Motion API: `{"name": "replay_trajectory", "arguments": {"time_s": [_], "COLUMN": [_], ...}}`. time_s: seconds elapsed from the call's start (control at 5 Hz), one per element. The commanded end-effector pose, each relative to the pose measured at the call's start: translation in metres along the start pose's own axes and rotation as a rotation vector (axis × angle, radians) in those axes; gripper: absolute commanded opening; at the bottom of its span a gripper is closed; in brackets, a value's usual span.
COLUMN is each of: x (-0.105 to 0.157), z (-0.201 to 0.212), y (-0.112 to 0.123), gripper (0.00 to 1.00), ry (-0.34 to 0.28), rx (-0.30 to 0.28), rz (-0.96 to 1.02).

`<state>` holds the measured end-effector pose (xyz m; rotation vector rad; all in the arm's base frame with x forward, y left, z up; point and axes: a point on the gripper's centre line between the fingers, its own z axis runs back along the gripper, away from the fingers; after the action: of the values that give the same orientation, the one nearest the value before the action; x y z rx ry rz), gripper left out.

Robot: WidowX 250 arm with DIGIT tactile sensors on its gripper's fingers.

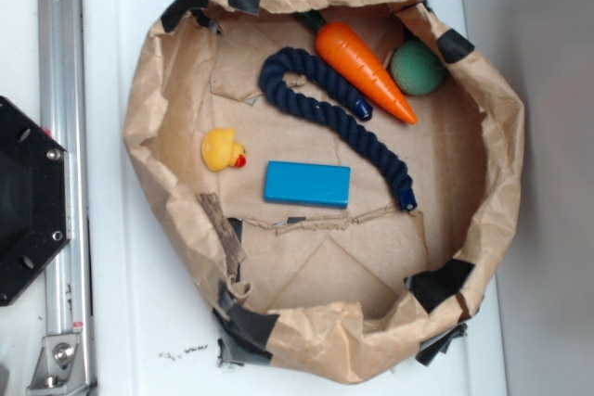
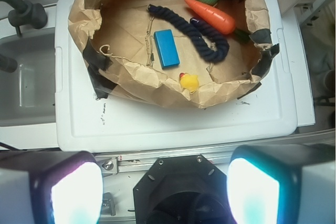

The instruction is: Grab the blue block.

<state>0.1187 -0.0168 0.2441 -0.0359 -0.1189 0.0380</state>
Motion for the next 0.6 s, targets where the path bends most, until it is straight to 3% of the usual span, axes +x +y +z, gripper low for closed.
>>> {"name": "replay_trajectory", "arguments": {"time_s": [0.0,0.4], "x": [0.000,0.094], "z": [0.000,-0.067], "y": [0.000,0.011], "gripper": [1.00,1.00], "ry": [0.000,-0.066], "rx": [0.000,-0.059], "rz": [0.000,-0.134]}}
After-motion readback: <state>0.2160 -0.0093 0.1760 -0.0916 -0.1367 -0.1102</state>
